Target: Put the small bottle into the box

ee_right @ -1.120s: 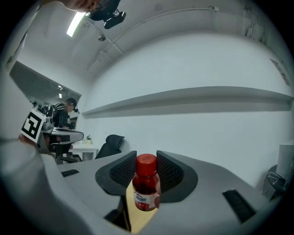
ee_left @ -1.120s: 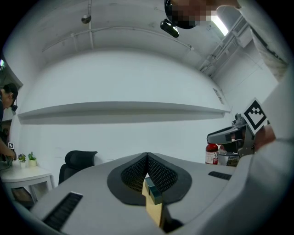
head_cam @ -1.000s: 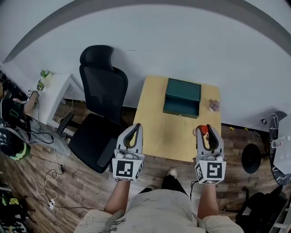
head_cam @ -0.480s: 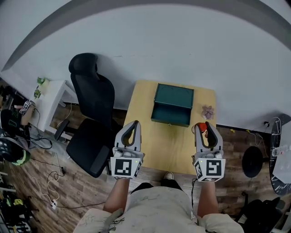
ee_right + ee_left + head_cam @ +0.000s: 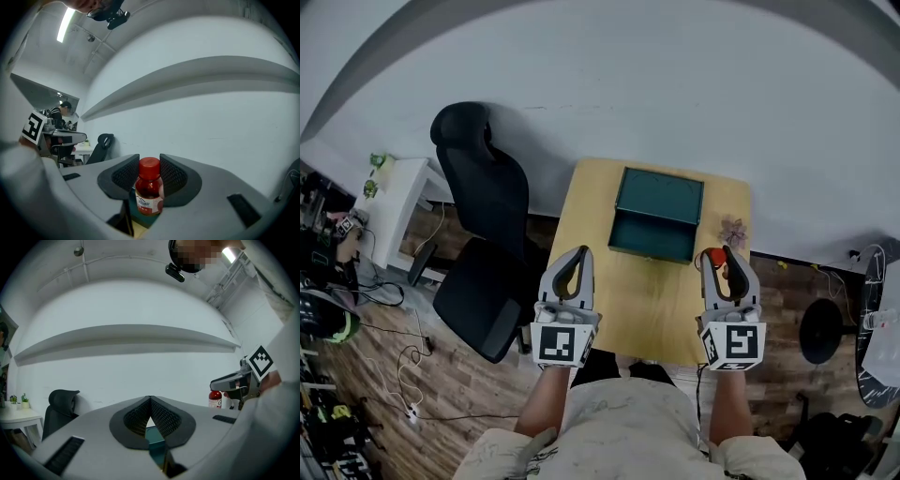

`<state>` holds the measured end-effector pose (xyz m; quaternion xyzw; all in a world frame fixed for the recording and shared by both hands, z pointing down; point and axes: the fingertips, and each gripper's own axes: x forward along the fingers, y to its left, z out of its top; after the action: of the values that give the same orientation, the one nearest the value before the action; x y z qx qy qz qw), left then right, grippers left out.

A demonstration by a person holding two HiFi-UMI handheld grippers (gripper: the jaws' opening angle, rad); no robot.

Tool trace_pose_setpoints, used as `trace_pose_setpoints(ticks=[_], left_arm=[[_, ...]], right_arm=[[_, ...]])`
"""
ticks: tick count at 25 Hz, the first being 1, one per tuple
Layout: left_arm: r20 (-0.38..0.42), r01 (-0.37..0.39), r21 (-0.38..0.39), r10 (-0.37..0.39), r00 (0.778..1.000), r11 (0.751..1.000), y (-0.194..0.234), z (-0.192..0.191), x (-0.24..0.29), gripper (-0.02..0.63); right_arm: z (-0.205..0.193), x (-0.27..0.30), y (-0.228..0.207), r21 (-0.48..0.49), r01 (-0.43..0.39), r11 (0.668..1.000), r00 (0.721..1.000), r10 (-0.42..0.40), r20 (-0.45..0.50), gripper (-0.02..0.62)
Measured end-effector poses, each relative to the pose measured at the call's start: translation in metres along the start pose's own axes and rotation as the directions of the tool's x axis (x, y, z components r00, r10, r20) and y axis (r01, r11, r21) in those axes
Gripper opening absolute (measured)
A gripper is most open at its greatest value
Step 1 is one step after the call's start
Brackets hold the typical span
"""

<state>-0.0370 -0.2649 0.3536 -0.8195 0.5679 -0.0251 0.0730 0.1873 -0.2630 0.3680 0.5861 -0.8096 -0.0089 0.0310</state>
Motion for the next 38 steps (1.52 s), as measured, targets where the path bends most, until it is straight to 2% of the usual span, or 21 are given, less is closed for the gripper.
trace_pose_setpoints(ticks=[8,12,19,27,38], left_arm=[[-0.028,0.028,-0.026,-0.028,0.999,0.999,0.02,-0.023,0.024,0.006],[-0.095,0.035,-0.036,-0.038,0.995,0.999,0.031,-0.041,0.029,0.006],[-0.147,0.037,-0.073,-0.047,0.988,0.997,0.05,-0.073,0.041,0.006],[-0.212,0.05,-0.113,-0.073,0.975,0.992,0.064,-0.114,0.047,0.006],[-0.303,0.034,-0.158,-0.082,0.949,0.987,0.083,-0.167,0.034,0.006]], right_arm=[[-0.017,0.033,0.011,0.001,0.01,1.0,0.998,-0.01,-0.056,0.146],[-0.027,0.055,0.022,0.002,-0.005,1.0,0.997,0.005,-0.083,0.146],[-0.051,0.093,0.042,0.013,-0.033,0.999,0.989,0.035,-0.141,0.147],[-0.093,0.132,0.068,0.033,-0.066,0.997,0.972,0.071,-0.222,0.147],[-0.146,0.171,0.085,0.039,-0.064,0.997,0.944,0.073,-0.323,0.146]])
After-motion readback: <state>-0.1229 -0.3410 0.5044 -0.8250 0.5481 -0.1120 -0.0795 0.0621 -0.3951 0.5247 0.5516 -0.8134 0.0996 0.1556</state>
